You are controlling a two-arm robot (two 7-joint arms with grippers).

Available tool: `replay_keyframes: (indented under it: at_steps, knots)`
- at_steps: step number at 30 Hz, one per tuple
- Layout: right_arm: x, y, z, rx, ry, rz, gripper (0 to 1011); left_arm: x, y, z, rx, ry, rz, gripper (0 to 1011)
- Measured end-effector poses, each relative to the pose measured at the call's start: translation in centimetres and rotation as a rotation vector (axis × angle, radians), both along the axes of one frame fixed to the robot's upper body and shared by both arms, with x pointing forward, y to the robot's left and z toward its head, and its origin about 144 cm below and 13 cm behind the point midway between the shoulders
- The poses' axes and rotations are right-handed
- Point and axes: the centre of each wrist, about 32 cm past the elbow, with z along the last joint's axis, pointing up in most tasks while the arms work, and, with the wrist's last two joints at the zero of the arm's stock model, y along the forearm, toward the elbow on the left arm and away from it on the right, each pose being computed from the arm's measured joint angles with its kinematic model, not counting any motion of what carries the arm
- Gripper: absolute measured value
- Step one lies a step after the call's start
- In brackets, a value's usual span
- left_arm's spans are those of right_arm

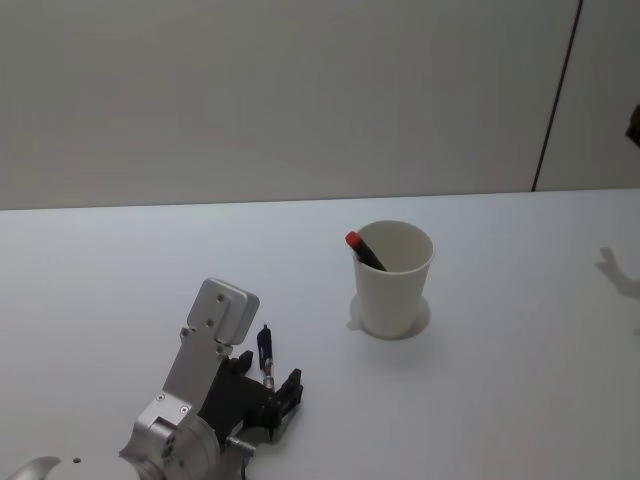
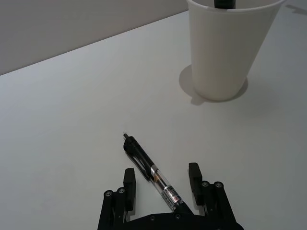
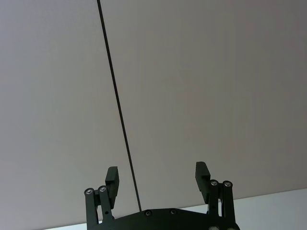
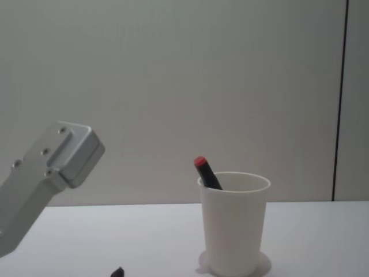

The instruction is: Place the pen into the pen holder.

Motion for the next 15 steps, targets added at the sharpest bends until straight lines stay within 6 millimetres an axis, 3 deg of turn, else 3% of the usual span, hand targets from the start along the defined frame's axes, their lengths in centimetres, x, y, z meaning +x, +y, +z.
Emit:
replay_keyframes:
  at_steps: [15]
  knots:
    - [0.00, 0.00, 0.00, 0.000, 0.000, 0.000, 1002, 0.00, 0.00, -0.01, 0.000, 0.000, 0.000, 584]
